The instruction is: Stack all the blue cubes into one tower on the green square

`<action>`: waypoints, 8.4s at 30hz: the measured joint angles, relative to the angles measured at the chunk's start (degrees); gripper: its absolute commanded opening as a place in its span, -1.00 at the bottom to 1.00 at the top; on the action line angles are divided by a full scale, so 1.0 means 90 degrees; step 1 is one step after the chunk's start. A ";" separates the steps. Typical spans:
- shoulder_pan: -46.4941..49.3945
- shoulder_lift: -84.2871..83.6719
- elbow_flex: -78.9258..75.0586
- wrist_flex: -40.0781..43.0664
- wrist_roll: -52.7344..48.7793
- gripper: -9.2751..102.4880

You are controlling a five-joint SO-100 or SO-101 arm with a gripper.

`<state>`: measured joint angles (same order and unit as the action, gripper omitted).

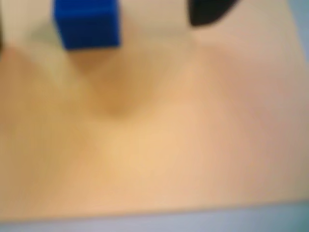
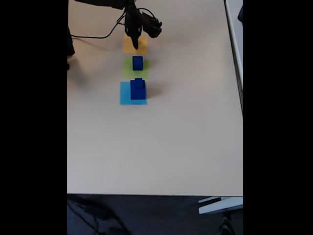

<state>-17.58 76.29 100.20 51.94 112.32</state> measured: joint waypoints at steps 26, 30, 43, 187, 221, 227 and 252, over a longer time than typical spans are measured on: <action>0.0068 0.0156 0.0156 -0.0078 -0.0293 -0.83; 0.0244 0.0244 -0.0283 0.0498 -0.0518 -0.83; 0.1250 0.0684 -0.2119 0.2344 -0.2051 -0.83; 0.3574 0.0938 -0.2021 0.1572 -0.4434 -0.32; 0.2158 0.1094 0.1025 -0.1572 -0.2285 -0.25; 0.2158 0.1162 0.1143 -0.1592 -0.2188 -0.26; 0.2100 0.1396 0.2002 -0.1592 -0.2529 -0.37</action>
<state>1.32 88.86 118.21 37.62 89.56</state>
